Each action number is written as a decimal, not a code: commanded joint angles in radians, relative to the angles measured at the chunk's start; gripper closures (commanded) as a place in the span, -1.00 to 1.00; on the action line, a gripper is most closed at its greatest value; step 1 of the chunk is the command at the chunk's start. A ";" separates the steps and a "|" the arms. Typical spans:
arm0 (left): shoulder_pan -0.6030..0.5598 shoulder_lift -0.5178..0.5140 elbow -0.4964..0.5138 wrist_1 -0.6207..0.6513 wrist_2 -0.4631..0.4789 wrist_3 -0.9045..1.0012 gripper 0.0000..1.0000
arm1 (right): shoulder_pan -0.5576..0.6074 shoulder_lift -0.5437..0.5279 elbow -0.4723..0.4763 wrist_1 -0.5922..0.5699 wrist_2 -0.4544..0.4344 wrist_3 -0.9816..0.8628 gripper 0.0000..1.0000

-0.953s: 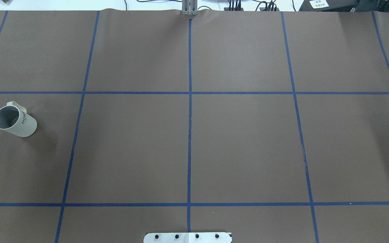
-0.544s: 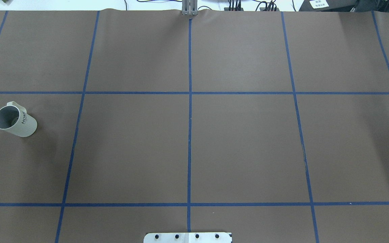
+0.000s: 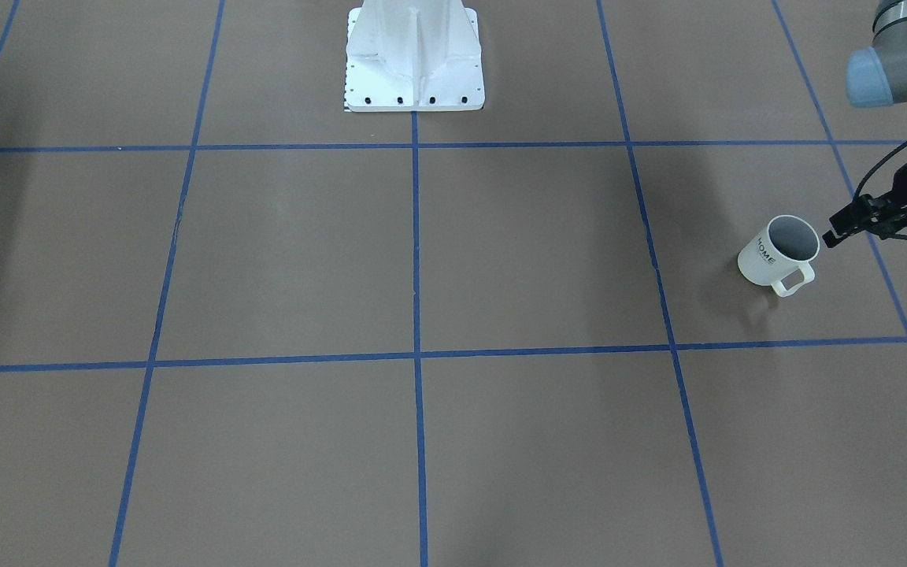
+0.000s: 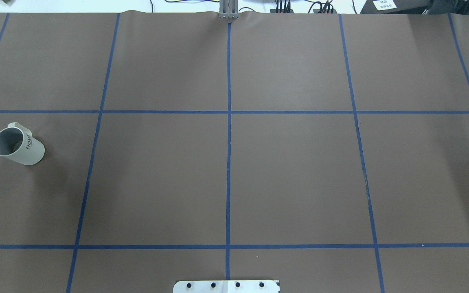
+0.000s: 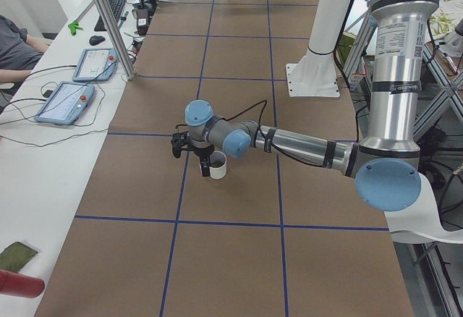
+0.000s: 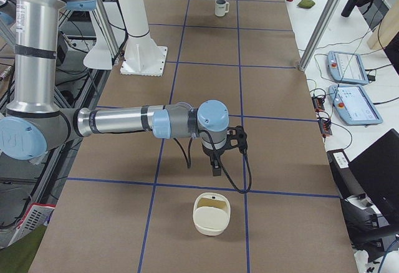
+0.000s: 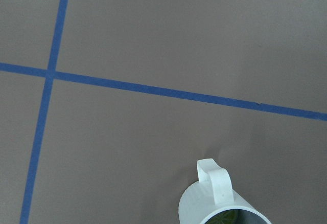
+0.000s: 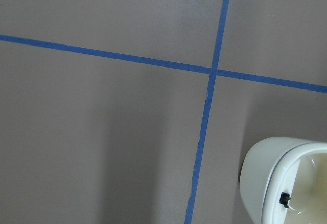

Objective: Left arm hands cup to right arm to dump lemon

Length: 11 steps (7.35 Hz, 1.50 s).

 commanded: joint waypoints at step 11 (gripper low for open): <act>0.099 -0.018 0.070 -0.003 0.021 -0.017 0.90 | 0.000 0.020 0.004 -0.006 0.006 0.012 -1.00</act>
